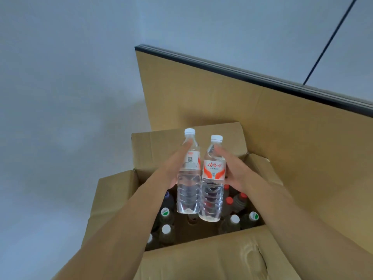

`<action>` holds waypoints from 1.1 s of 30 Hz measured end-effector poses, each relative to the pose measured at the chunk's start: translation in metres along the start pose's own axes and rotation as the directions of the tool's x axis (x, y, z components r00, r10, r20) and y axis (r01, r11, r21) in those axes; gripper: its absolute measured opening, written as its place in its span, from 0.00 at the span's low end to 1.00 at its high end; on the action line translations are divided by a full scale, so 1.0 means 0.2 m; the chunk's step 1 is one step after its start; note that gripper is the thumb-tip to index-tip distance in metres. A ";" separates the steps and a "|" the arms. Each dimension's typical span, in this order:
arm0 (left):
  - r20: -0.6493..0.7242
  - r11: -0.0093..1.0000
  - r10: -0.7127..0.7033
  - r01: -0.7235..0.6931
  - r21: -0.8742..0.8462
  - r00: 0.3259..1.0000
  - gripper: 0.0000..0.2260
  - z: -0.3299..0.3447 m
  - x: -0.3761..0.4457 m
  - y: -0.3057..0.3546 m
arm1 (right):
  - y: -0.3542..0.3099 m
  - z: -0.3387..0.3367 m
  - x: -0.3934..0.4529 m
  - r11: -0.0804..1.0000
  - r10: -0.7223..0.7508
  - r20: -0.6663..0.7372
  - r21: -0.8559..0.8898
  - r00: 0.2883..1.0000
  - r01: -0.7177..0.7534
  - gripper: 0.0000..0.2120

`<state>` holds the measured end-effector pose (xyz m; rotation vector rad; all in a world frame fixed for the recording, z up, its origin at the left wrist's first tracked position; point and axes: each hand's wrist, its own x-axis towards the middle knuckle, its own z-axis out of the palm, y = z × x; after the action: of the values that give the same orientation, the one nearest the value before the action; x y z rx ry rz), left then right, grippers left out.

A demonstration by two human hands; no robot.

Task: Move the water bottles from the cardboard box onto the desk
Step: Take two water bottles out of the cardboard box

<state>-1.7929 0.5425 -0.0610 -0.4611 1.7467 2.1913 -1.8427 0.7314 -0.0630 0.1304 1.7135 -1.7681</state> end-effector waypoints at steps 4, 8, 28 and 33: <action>0.030 0.999 -0.025 0.023 0.039 0.999 0.32 0.03 -0.03 0.01 | -0.01 0.03 -0.02 0.999 0.021 0.001 0.030 1.000 -0.021 0.26; 0.103 0.990 -0.109 0.118 -0.080 0.989 0.24 0.04 -0.07 0.02 | -0.01 0.03 -0.03 0.990 0.073 -0.013 0.119 0.997 -0.071 0.28; -0.458 0.986 0.008 0.069 0.149 0.889 0.26 0.29 -0.19 -0.14 | -0.10 -0.14 0.03 0.952 0.286 0.413 -0.019 0.865 -0.306 0.15; -0.416 0.997 0.040 -0.062 -0.039 0.908 0.12 0.25 -0.33 -0.21 | -0.08 0.00 0.07 0.969 0.246 0.452 -0.105 0.858 -0.222 0.21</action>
<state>-1.7191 0.5973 -0.0591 -0.9678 1.9253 2.3045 -1.8612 0.7256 -0.0562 -0.0969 1.3288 -1.4322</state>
